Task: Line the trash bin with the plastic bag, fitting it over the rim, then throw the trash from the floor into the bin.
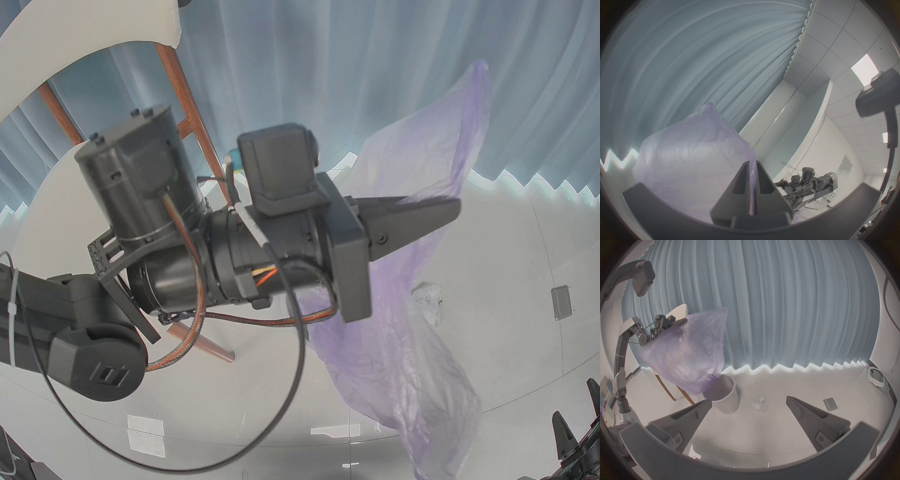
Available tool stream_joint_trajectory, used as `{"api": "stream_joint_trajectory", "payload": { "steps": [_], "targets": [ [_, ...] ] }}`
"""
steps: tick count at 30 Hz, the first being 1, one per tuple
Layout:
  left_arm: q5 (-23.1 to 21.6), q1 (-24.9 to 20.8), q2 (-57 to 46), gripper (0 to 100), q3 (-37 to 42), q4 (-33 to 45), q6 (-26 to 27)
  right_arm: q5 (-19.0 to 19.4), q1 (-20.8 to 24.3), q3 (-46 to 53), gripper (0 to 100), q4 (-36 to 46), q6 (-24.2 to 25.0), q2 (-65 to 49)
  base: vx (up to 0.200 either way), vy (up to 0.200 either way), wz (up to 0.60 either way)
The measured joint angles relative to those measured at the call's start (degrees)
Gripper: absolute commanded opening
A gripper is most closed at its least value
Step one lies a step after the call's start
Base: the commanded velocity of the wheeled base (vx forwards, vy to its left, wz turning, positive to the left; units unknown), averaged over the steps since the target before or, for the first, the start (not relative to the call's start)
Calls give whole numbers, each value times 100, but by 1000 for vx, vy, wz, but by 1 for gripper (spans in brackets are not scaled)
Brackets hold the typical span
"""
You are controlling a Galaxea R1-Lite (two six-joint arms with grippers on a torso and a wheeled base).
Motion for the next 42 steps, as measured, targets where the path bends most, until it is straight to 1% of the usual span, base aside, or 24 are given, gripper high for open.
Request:
{"api": "stream_joint_trajectory", "payload": {
  "steps": [3,6,12,14,19,22,24,28,30,33,37,42],
  "targets": [
    [-2,235,106,0,284,-304,101,0,0,0,100,0,2,0,0,0,0],
    [6,419,251,0,549,-884,145,-2,0,0,100,0,2,0,0,0,0],
    [59,618,664,0,873,-2048,165,0,0,0,100,0,2,0,0,0,0],
    [110,655,797,0,989,-2297,160,0,0,0,100,0,0,0,0,0,0],
    [249,814,992,0,1358,-2438,137,0,-2,0,100,0,0,0,0,0,0],
    [241,1057,1013,0,1526,-2545,50,0,-2,0,100,0,0,0,0,0,0],
    [226,1313,1015,0,1725,-2761,-24,0,-2,0,100,0,2,0,0,0,0],
    [215,1536,1020,0,2131,-3020,-73,0,0,0,100,0,2,0,0,0,0],
    [213,1545,1020,0,2334,-3082,-85,-2,0,0,100,0,0,0,0,0,0],
    [239,1420,996,0,2492,-3123,-99,-2,0,0,100,0,2,0,0,0,0],
    [477,1379,930,0,2569,-3137,-96,0,0,0,100,-2,0,-2,0,0,0],
    [1062,1382,874,0,2533,-3140,-101,0,0,0,100,0,2,0,0,0,0]
  ]
}}
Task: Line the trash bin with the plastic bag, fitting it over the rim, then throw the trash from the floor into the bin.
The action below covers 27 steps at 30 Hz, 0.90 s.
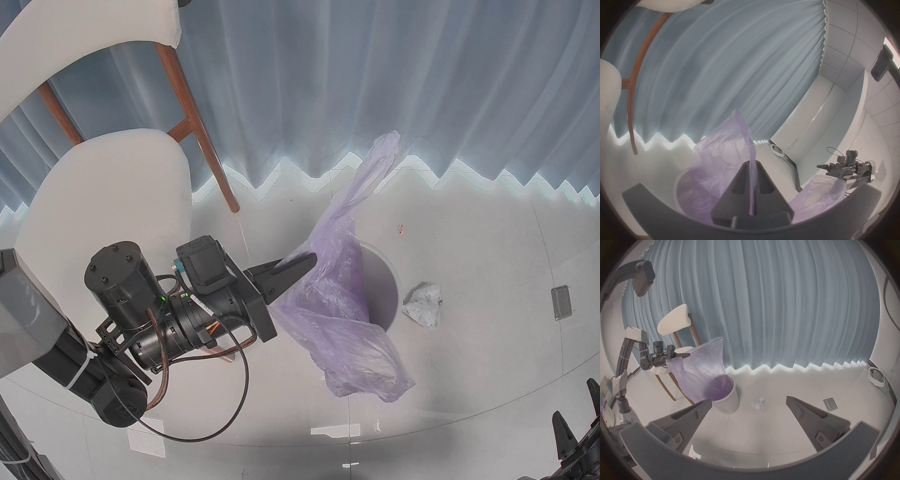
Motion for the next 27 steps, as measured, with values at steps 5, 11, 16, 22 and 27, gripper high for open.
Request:
{"api": "stream_joint_trajectory", "payload": {
  "steps": [5,11,16,22,27],
  "targets": [
    [-27,-6,-16,0,-6,4,-17,-2,0,0,100,0,0,0,80,0,0],
    [-95,32,-40,0,2,4,-13,-2,0,0,100,0,0,-2,200,0,0],
    [-95,40,-41,0,-30,4,-5,-2,2,0,100,1,-2,-2,200,0,0],
    [-112,7,-60,0,-30,4,27,-2,0,0,100,0,-2,-2,200,0,0],
    [63,-32,-72,0,16,0,400,-6,11,2,100,4,0,-2,120,0,0]
  ]
}}
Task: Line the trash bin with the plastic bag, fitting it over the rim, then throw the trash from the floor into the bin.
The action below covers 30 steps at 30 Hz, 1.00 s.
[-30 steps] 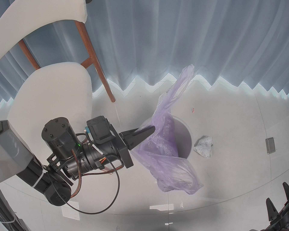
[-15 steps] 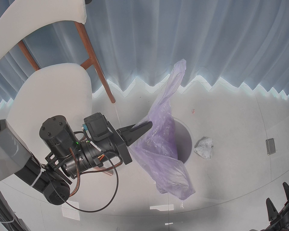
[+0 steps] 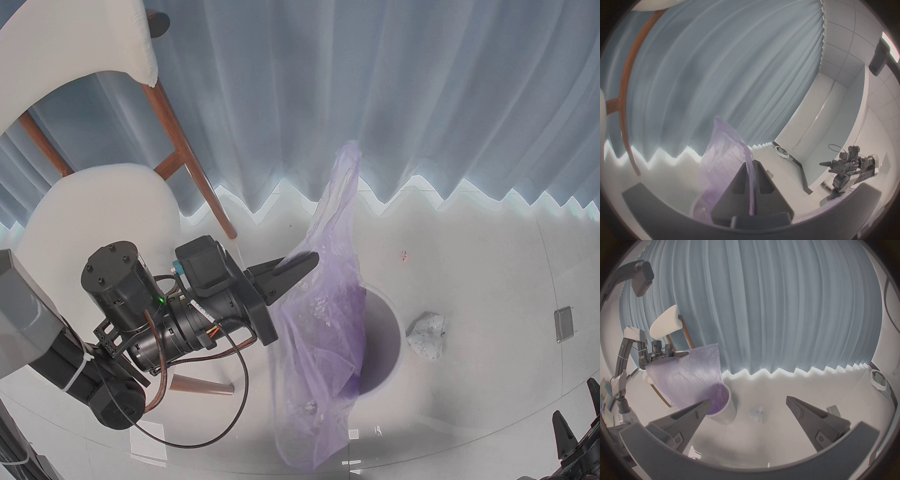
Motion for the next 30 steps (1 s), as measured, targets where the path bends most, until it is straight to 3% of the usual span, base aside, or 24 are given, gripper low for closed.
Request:
{"api": "stream_joint_trajectory", "payload": {
  "steps": [4,13,30],
  "targets": [
    [189,-55,-52,0,149,4,227,4,-5,0,100,-4,0,2,0,0,0],
    [246,-390,-184,0,306,17,196,9,-11,0,100,-6,0,2,0,0,0],
    [244,-306,-256,0,216,30,27,4,-11,-2,100,-4,-2,2,0,-200,0]
  ]
}}
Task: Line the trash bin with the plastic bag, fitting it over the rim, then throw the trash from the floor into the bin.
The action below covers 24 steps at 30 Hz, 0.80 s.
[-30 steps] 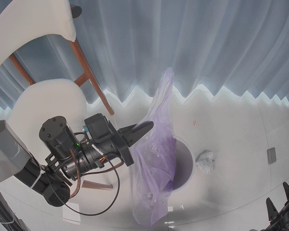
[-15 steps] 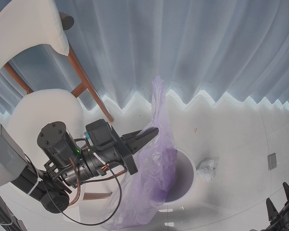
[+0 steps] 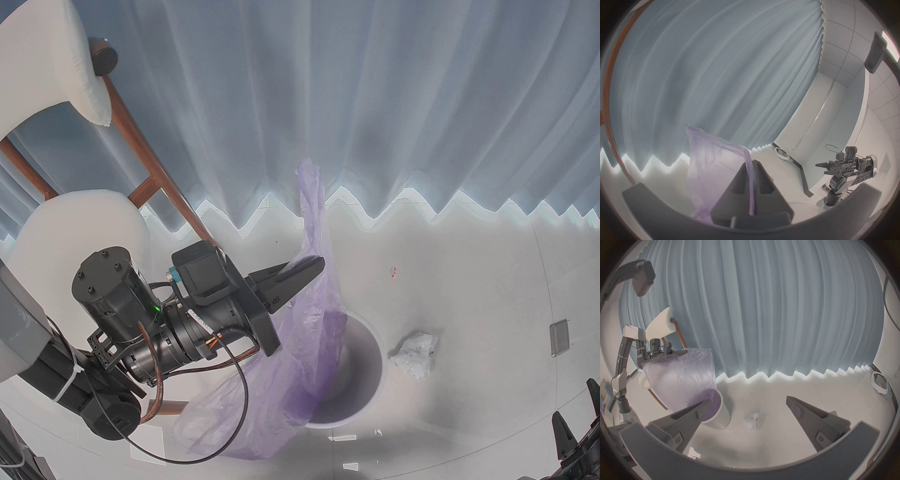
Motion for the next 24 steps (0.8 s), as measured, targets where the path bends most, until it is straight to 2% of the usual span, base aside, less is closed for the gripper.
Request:
{"api": "stream_joint_trajectory", "payload": {
  "steps": [9,24],
  "targets": [
    [13,157,-46,0,166,-5,24,2,0,0,100,0,0,0,0,-200,0],
    [33,138,-187,0,507,-16,69,2,0,0,100,0,0,0,0,0,0]
  ]
}}
